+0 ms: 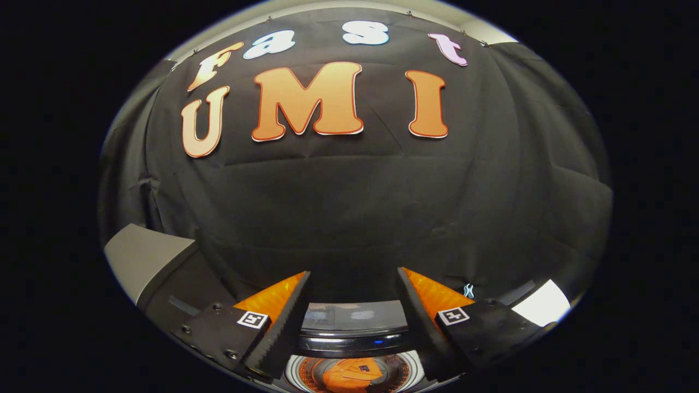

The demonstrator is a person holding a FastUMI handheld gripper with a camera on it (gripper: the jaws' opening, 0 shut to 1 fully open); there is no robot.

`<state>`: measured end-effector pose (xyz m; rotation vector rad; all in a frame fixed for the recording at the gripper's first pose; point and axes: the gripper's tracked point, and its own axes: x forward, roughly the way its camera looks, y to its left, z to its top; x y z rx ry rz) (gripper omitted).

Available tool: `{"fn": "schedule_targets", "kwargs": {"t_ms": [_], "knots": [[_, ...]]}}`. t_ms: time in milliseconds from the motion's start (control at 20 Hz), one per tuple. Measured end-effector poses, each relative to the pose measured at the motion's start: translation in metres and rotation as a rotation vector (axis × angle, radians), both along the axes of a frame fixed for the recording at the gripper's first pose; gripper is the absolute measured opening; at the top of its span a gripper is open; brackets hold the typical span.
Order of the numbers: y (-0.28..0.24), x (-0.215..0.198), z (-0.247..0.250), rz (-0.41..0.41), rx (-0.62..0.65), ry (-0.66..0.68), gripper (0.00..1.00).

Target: Put the clothes into the washing machine and then close the washing machine lid.

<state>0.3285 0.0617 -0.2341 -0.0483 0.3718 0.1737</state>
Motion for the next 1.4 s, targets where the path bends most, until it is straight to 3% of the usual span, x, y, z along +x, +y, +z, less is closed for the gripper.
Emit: {"fn": "schedule_targets", "kwargs": {"t_ms": [350,850,1100,1400], "knots": [[-0.005,-0.026,-0.016,0.002,-0.004,0.026,0.97],[-0.017,-0.081,-0.085,0.000,0.016,0.162,0.97],[-0.008,-0.093,-0.050,0.005,0.033,0.099,0.97],[0.005,-0.121,0.032,-0.018,0.035,-0.045,0.97]]}}
